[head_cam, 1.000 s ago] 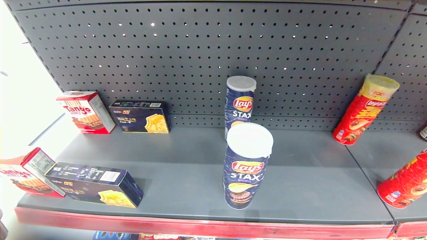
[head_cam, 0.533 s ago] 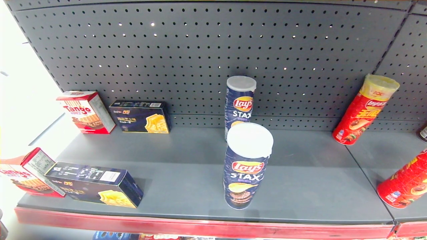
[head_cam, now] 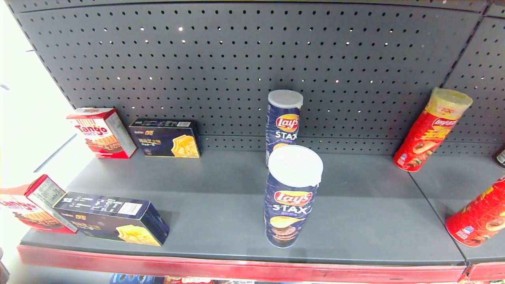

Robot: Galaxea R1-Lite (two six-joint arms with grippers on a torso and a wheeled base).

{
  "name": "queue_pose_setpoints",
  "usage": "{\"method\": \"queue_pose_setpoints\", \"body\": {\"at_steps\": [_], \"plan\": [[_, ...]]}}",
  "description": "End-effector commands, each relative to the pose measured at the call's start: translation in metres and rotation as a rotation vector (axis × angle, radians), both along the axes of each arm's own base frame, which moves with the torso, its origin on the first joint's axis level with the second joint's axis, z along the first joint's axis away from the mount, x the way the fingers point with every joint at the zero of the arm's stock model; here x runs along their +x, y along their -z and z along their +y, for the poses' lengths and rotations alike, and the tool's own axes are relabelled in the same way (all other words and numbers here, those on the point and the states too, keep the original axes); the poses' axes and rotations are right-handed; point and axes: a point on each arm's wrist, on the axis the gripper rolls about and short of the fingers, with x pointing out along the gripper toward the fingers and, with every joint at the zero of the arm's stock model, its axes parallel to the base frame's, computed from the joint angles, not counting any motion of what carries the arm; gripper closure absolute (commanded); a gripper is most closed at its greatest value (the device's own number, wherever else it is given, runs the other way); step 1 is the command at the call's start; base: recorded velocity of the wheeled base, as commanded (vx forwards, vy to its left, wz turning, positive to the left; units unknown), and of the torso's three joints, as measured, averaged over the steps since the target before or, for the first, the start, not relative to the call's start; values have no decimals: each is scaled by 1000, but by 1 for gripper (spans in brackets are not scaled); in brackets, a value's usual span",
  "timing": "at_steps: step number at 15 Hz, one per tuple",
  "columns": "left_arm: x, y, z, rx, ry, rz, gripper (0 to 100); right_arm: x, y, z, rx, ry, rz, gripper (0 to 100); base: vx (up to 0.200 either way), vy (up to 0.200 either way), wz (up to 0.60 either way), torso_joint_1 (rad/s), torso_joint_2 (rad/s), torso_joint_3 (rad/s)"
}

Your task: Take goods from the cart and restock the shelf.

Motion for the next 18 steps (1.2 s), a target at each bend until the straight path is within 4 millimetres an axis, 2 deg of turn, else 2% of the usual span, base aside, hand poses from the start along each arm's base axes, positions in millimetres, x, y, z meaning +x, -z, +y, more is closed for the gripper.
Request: {"method": "queue_pose_setpoints", "body": {"at_steps": [1,2,14,15,18], "plan": [[0,0,0,-11,-11,-2,0,0,0,0,3,0,-1,0,0,0,0,0,0,0],[0,0,0,-11,-11,-2,0,0,0,0,1,0,0,0,0,0,-600,2,7,2],[0,0,0,-23,-11,-3,0,0,0,0,0,-3,0,0,0,0,0,0,0,0],[0,0,0,-23,-11,-3,0,0,0,0,0,-2,0,0,-200,0,0,2,2,7],[0,0,0,-23,-11,-3,0,0,0,0,0,-2,0,0,0,0,0,0,0,0]]}}
